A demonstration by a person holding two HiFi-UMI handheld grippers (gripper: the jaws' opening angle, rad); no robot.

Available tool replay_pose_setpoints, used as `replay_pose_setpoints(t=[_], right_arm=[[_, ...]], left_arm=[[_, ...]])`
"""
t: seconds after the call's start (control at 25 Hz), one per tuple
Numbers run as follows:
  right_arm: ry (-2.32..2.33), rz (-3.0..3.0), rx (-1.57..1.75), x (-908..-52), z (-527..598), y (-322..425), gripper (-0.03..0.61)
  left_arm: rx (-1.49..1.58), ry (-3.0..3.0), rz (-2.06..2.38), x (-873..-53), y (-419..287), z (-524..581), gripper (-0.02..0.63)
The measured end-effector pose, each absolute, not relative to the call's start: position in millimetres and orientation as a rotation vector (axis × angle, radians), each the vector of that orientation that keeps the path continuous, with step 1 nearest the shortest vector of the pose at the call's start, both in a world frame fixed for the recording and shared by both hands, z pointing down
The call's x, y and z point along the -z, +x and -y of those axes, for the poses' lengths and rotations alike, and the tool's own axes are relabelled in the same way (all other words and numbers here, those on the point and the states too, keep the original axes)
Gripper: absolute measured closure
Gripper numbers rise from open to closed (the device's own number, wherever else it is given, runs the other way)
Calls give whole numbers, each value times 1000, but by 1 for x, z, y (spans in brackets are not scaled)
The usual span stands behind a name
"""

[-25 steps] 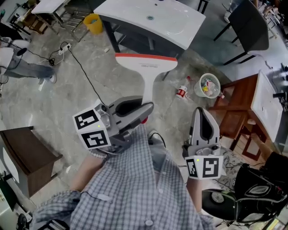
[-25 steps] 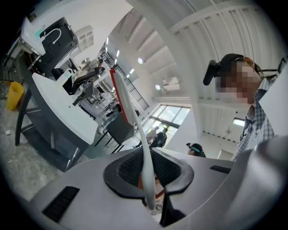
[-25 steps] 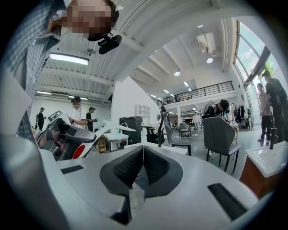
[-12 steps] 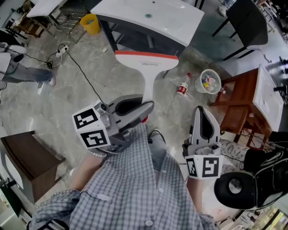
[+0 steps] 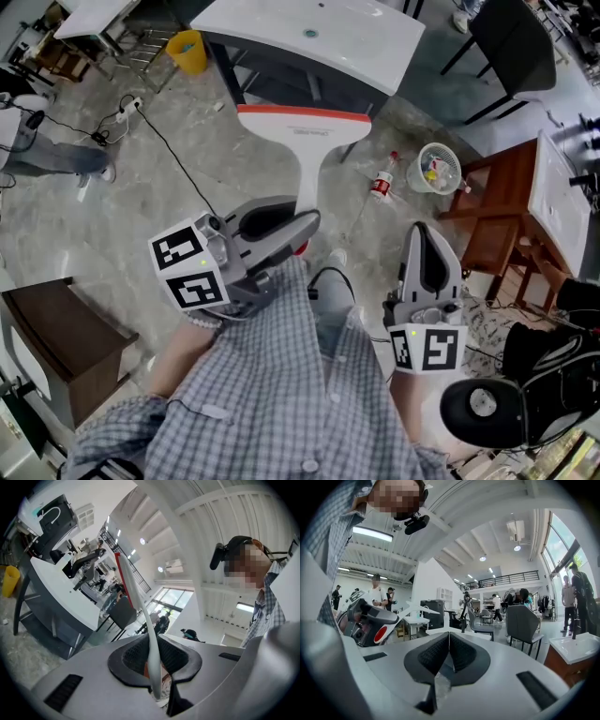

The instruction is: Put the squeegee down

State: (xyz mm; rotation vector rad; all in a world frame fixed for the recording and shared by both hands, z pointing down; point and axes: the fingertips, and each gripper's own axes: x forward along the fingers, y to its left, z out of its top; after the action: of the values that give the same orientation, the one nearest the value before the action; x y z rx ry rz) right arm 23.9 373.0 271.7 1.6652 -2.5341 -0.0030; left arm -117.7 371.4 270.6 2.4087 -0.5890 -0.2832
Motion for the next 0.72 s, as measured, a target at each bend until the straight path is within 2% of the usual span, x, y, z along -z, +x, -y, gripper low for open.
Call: replay_pose_setpoints(t=[0.72], right_arm=[[1554, 2605, -13, -282, -302, 36, 569]], left_arm=[[294, 2395, 700, -273, -105, -313, 555]])
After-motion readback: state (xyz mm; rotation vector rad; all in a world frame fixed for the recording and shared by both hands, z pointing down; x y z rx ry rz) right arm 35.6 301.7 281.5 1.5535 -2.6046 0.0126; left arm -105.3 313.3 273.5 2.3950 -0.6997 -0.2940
